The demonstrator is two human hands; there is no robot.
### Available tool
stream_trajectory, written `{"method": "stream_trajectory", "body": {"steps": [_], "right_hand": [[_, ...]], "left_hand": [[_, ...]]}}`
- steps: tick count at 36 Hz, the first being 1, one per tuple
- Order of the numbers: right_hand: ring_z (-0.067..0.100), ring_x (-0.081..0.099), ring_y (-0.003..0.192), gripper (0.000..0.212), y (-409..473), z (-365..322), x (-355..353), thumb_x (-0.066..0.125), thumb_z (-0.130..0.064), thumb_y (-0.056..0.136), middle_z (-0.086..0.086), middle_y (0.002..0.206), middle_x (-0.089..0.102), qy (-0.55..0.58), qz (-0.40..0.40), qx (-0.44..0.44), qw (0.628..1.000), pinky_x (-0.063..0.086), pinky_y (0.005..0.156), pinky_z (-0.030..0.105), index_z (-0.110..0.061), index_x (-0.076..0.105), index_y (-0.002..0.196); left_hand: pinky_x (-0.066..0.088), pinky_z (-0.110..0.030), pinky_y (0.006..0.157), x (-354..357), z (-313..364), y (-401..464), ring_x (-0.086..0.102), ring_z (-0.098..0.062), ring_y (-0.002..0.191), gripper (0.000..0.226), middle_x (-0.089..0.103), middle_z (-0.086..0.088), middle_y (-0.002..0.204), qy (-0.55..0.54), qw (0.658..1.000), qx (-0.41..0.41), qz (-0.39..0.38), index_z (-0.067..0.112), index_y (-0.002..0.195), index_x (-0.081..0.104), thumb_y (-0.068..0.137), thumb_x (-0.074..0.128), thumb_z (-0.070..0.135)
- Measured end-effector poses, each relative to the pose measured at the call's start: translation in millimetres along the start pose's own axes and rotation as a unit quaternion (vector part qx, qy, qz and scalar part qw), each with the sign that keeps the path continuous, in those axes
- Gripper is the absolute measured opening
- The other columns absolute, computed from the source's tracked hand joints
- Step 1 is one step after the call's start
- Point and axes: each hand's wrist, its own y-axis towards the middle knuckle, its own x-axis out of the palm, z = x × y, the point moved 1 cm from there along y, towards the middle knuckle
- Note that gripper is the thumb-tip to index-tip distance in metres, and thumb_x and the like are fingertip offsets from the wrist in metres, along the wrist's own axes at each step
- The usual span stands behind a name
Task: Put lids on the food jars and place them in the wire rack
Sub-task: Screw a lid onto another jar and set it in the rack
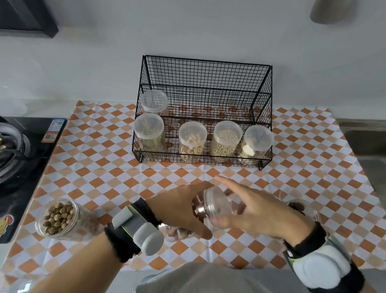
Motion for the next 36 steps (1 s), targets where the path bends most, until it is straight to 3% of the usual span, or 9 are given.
{"method": "stream_trajectory", "body": {"steps": [2,4,6,8,12,17,21,31,36], "right_hand": [[0.001,0.048,0.128,0.099,-3,0,-2,0.062,-0.089,0.068,-0.035,0.152,0.027,-0.009,-0.003,-0.019,1.000,0.050,0.097,0.032,-0.070,0.005,0.147],[0.000,0.044,0.133,0.093,-1,-1,3,0.062,-0.086,0.073,-0.031,0.155,0.034,0.004,0.018,-0.039,0.999,0.048,0.104,0.034,-0.066,0.012,0.148],[0.001,0.056,0.121,0.077,3,2,12,0.059,-0.082,0.079,-0.021,0.144,0.053,0.041,0.048,-0.035,0.997,0.052,0.099,0.036,-0.058,0.025,0.145],[0.014,0.069,0.097,0.056,7,3,21,0.052,-0.080,0.085,-0.004,0.115,0.071,0.058,0.084,-0.023,0.995,0.058,0.084,0.043,-0.053,0.034,0.131],[0.006,0.062,0.067,0.054,11,2,33,0.037,-0.082,0.088,-0.005,0.080,0.066,0.048,0.135,-0.003,0.990,0.042,0.056,0.028,-0.039,0.038,0.120],[0.000,0.057,0.064,0.054,10,-3,38,0.036,-0.075,0.092,-0.019,0.077,0.053,0.029,0.161,-0.023,0.986,0.034,0.056,0.018,-0.038,0.030,0.130],[-0.006,0.046,0.052,0.078,12,-10,36,0.023,-0.088,0.083,-0.024,0.069,0.040,0.016,0.215,-0.024,0.976,0.026,0.047,0.015,-0.031,0.033,0.134],[0.003,0.052,0.057,0.086,26,-11,33,0.009,-0.090,0.074,-0.010,0.068,0.055,0.009,0.222,0.034,0.974,0.030,0.050,0.026,-0.031,0.037,0.130],[0.007,0.060,0.067,0.074,28,-12,32,0.011,-0.090,0.074,-0.009,0.076,0.062,0.047,0.216,0.047,0.974,0.042,0.059,0.033,-0.040,0.034,0.125]], "left_hand": [[0.058,-0.042,0.096,-1,1,0,0.066,-0.010,0.107,0.102,0.064,0.016,0.124,0.002,1.000,0.000,0.002,0.048,0.142,0.035,0.057,0.091,0.056],[0.059,-0.041,0.095,-1,3,-2,0.067,-0.010,0.107,0.101,0.065,0.016,0.123,0.003,1.000,0.004,0.004,0.048,0.142,0.036,0.058,0.091,0.054],[0.061,-0.040,0.091,0,7,-2,0.069,-0.008,0.101,0.097,0.068,0.016,0.117,0.004,1.000,0.010,0.017,0.047,0.140,0.039,0.058,0.090,0.054],[0.062,-0.041,0.084,2,9,-3,0.070,-0.009,0.094,0.091,0.070,0.015,0.109,0.001,0.999,0.011,0.049,0.047,0.135,0.042,0.056,0.088,0.057],[0.061,-0.043,0.078,8,9,-4,0.069,-0.012,0.088,0.090,0.070,0.012,0.102,0.003,0.995,0.015,0.103,0.046,0.131,0.042,0.052,0.082,0.062],[0.059,-0.040,0.081,8,9,-6,0.064,-0.009,0.095,0.089,0.065,0.015,0.109,0.023,0.989,0.037,0.142,0.047,0.133,0.041,0.055,0.085,0.055],[0.059,-0.040,0.075,10,14,-5,0.066,-0.008,0.087,0.090,0.066,0.015,0.106,0.012,0.983,0.059,0.173,0.044,0.136,0.042,0.056,0.083,0.052],[0.057,-0.040,0.076,19,16,1,0.064,-0.013,0.086,0.092,0.063,0.012,0.101,0.036,0.968,0.061,0.242,0.043,0.137,0.040,0.053,0.079,0.054],[0.052,-0.032,0.084,19,19,-2,0.057,-0.012,0.094,0.094,0.060,0.012,0.106,0.089,0.954,0.064,0.279,0.040,0.140,0.037,0.059,0.081,0.058]]}}
